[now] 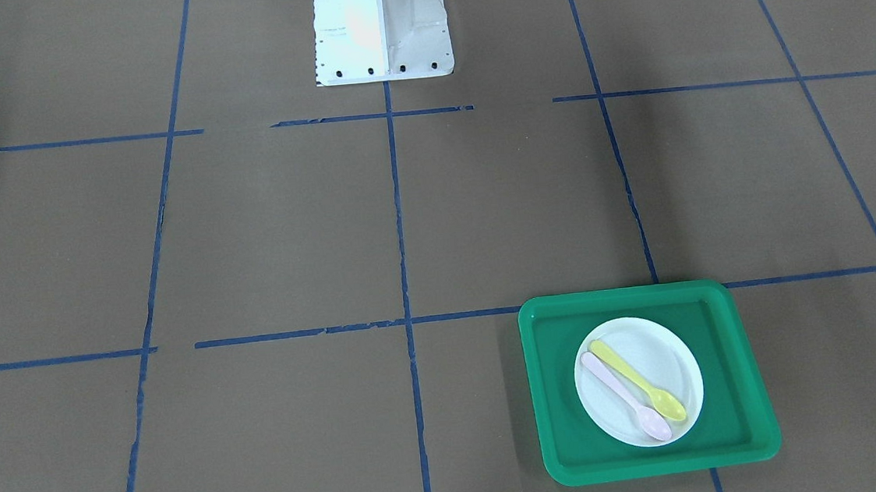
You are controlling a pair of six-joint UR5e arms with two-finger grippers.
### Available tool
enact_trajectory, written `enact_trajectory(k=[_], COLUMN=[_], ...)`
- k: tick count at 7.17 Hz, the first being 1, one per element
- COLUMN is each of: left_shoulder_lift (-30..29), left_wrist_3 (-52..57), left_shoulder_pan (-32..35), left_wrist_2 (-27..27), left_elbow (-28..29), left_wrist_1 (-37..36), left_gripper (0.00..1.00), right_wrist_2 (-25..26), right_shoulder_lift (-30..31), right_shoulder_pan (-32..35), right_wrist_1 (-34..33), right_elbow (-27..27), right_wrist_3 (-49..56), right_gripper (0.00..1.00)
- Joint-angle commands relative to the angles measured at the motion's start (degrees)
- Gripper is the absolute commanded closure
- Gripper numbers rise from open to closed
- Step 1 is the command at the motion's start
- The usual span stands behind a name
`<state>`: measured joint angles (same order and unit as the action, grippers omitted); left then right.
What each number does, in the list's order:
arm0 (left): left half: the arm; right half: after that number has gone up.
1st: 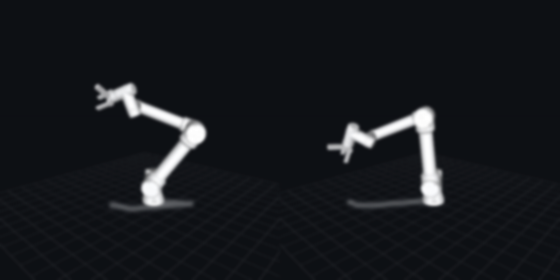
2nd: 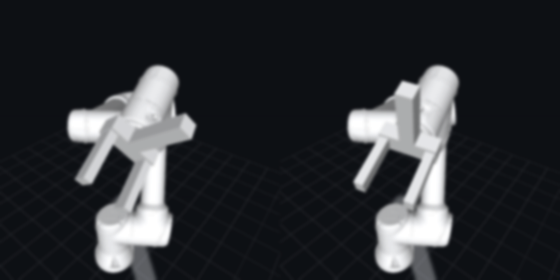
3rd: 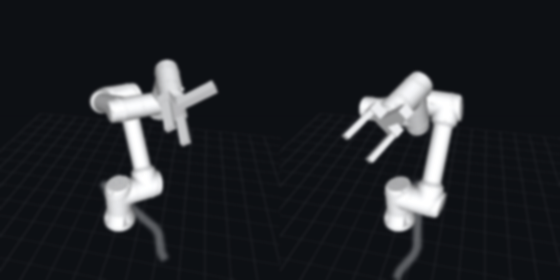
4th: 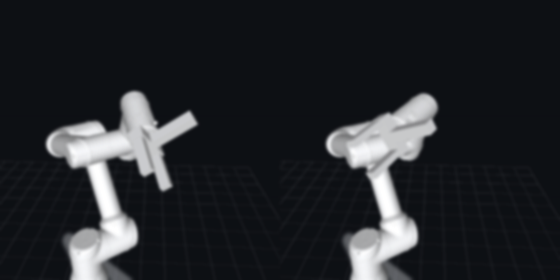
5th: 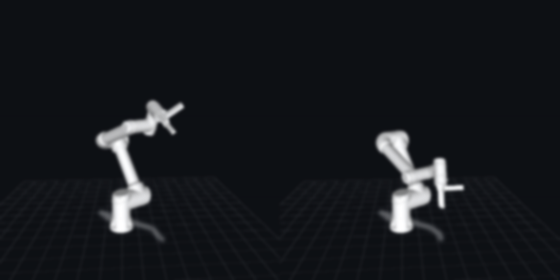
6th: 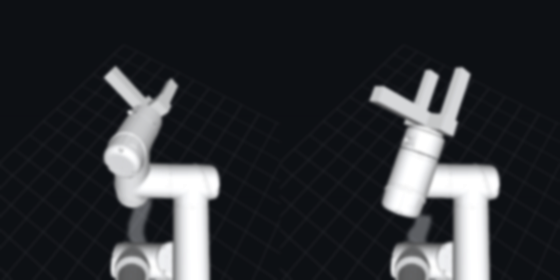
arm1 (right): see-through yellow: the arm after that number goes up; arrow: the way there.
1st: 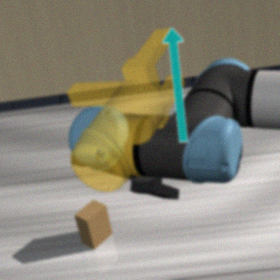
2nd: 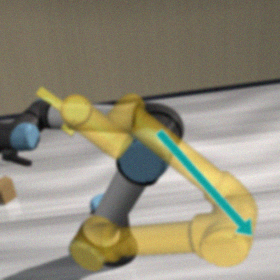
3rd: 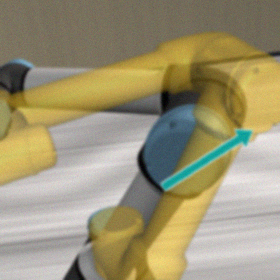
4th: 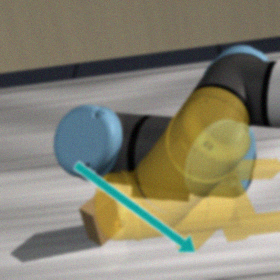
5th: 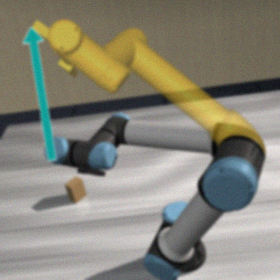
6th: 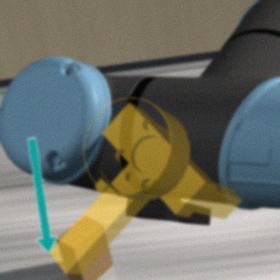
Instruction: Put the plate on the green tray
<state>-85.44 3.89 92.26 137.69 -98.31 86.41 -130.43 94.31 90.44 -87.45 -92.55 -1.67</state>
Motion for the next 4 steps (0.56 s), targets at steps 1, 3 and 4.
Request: enact_trajectory(k=[1, 3, 4], left_shoulder_lift=[-0.1, -0.7, -0.9], left_wrist_3=[-0.1, 1.1, 1.7], left_shoulder_pan=[2.3, 5.6, 6.1], left_wrist_2=[-0.7, -0.8, -0.8], left_elbow=[0.6, 0.6, -0.2], left_wrist_1=[-0.6, -3.9, -6.7], left_gripper=[0.00, 0.00, 0.00], right_wrist_2=[0.0, 0.0, 0.0], right_shoulder_lift=[0.0, 0.0, 0.0], right_shoulder_pan=[0.0, 0.0, 0.0], right_wrist_1=[0.0, 0.0, 0.0], right_elbow=[0.0, 0.0, 0.0], right_wrist_3=[0.0, 0.0, 0.0], right_gripper=[0.00, 0.00, 0.00])
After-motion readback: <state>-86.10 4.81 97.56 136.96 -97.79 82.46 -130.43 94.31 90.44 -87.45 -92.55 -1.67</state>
